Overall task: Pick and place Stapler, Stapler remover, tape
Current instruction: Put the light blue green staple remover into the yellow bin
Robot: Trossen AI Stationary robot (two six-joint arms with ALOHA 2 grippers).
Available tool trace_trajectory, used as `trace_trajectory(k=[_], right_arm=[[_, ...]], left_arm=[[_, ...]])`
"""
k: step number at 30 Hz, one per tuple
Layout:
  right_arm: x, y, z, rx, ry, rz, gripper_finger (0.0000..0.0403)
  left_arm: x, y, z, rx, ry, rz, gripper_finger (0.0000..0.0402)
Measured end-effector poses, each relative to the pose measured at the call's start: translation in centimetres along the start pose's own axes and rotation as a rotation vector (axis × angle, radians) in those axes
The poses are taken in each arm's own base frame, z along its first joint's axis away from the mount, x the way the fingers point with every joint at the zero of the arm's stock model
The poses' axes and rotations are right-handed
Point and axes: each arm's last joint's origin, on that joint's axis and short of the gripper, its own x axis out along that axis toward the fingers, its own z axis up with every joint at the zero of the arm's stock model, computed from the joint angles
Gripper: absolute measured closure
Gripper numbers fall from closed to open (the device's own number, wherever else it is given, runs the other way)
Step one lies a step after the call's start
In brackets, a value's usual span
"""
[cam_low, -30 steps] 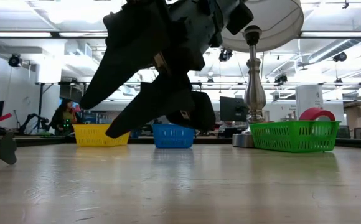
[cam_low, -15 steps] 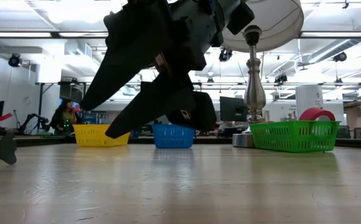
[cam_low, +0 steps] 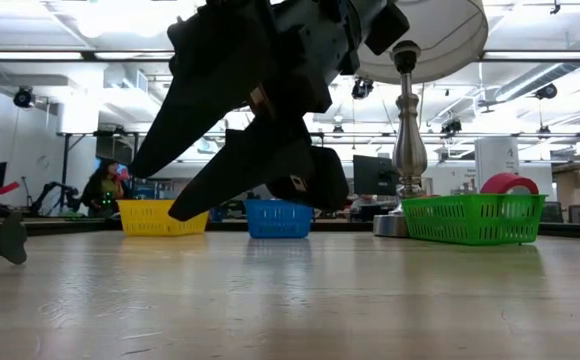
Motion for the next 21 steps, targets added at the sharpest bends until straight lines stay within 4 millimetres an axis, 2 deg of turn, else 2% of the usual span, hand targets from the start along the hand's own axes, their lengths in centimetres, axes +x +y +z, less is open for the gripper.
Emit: trace_trajectory(k=[9,16,21], right_arm=[[0.0,0.0,0.0,-0.007,-0.001,-0.001,0.0278],[-0.2,0.0,0.1,0.023,0.000,0.004,0.0285],[-0.7,0.4,0.3,0.036,-0.009,0.015,0.0293]], left_arm=[[0.0,0.0,0.0,0.016,-0.003,0.001,0.0393],[-0.6,0.5,0.0,0.011,-0.001,0.053,0.0397],[-2.6,1.3,0.2,-0.002,-0.040,0.157,0.0397]])
